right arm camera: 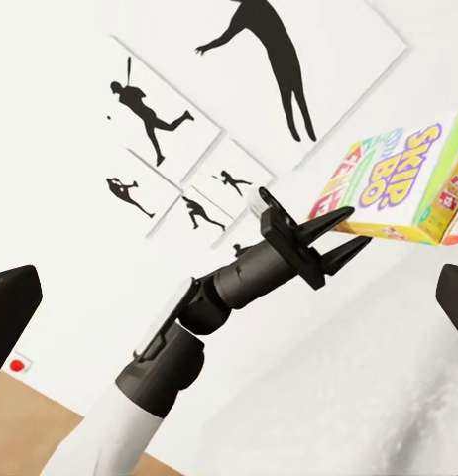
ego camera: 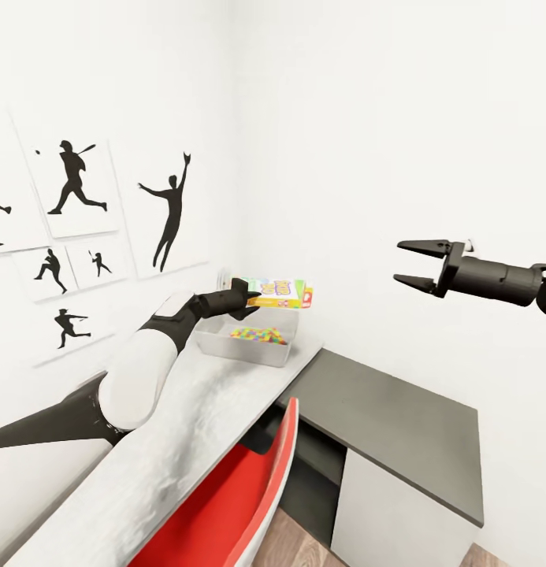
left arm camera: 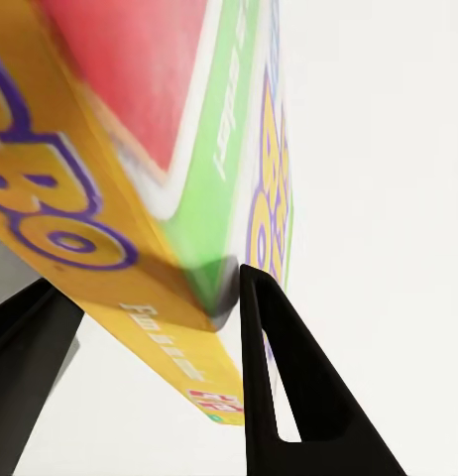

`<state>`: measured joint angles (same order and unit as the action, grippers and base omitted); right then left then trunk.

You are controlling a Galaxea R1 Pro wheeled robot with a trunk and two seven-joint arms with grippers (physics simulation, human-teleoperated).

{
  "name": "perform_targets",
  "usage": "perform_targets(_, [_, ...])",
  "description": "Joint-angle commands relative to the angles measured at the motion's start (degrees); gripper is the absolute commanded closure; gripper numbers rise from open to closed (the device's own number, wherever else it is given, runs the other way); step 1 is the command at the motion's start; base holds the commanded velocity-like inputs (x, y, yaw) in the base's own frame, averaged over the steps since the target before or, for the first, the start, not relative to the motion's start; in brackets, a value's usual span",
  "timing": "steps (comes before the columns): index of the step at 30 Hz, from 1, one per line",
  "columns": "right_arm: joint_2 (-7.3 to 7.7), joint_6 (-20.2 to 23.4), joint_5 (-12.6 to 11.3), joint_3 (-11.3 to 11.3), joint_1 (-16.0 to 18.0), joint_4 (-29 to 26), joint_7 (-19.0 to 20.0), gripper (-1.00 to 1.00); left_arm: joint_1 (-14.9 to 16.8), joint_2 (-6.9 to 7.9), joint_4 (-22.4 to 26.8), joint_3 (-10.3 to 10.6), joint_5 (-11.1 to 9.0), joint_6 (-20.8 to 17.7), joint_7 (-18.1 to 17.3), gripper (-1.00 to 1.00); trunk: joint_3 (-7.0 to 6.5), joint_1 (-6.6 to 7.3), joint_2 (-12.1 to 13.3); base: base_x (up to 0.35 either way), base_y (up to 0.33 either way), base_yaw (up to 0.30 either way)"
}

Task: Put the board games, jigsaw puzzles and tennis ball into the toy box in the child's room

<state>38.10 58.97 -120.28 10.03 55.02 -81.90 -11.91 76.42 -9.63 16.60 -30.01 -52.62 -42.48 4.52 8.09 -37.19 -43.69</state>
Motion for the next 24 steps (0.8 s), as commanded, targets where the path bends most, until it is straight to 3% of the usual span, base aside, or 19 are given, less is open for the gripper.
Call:
perform_targets(1, [0.01, 0.01, -0.62, 0.08, 0.08, -0.01, -0.55, -1.0, 0.04, -0.04, 0.1, -0.28, -0.43, -0.24, 0.49, 1.0, 0.1, -0.02, -0.08, 0.008, 0.026, 0.0])
perform_targets(8, [-0.2, 0.01, -0.62, 0.02, 0.08, 0.05, -0.57, -1.0, 0.04, -0.04, 0.11, -0.22, -0.26, -0.24, 0.41, 1.0, 0.1, -0.02, -0.08, 0.028, 0.007, 0.0])
perform_targets(24, [-0.26, 0.01, -0.34, 0.14, 0.08, 0.13, -0.65, -1.0, 0.04, -0.04, 0.11, -0.39, -0.12, -0.24, 0.48, 1.0, 0.1, -0.02, -0.08, 0.15, 0.013, 0.0])
